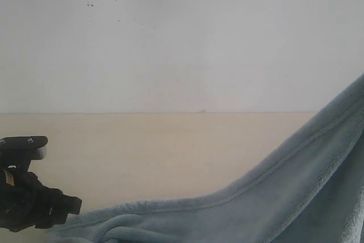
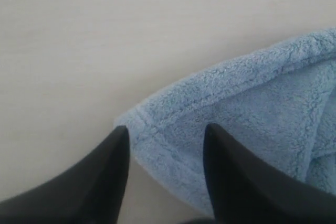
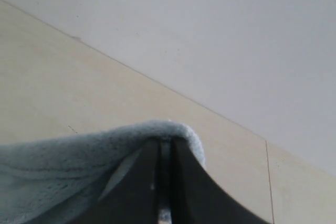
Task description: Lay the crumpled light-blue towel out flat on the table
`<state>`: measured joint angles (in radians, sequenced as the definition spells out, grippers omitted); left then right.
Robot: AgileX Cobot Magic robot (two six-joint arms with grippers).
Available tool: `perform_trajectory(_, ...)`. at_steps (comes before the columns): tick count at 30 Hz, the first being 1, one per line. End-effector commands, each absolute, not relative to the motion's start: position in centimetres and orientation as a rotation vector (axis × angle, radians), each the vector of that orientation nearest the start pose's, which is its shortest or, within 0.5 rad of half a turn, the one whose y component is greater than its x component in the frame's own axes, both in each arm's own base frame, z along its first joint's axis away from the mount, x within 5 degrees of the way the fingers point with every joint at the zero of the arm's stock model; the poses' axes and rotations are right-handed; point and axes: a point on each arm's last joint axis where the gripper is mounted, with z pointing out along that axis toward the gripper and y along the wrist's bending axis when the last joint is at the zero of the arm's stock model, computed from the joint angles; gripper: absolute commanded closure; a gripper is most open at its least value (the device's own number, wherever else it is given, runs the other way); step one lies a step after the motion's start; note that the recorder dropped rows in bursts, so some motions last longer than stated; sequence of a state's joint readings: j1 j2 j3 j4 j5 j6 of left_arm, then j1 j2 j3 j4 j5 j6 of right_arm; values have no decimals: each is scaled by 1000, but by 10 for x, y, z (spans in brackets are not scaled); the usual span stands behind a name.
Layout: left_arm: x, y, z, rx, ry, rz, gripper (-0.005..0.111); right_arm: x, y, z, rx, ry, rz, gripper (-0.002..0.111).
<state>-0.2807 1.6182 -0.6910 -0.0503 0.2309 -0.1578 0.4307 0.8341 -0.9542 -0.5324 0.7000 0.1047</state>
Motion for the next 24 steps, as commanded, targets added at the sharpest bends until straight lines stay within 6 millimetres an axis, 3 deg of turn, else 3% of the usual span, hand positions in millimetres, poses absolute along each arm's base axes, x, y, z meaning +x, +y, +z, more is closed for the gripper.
perform_trajectory(1,271,-78,144,78,2647,-195,64,160,41,397,-531,1898,-258,108)
perform_trajectory(9,277,-64,134,29,2670,-165,64,160,41,396,-540,1898,-262,108)
perform_trajectory(24,280,-65,116,-11,2697,-167,59,160,42,396,-547,1896,-260,108)
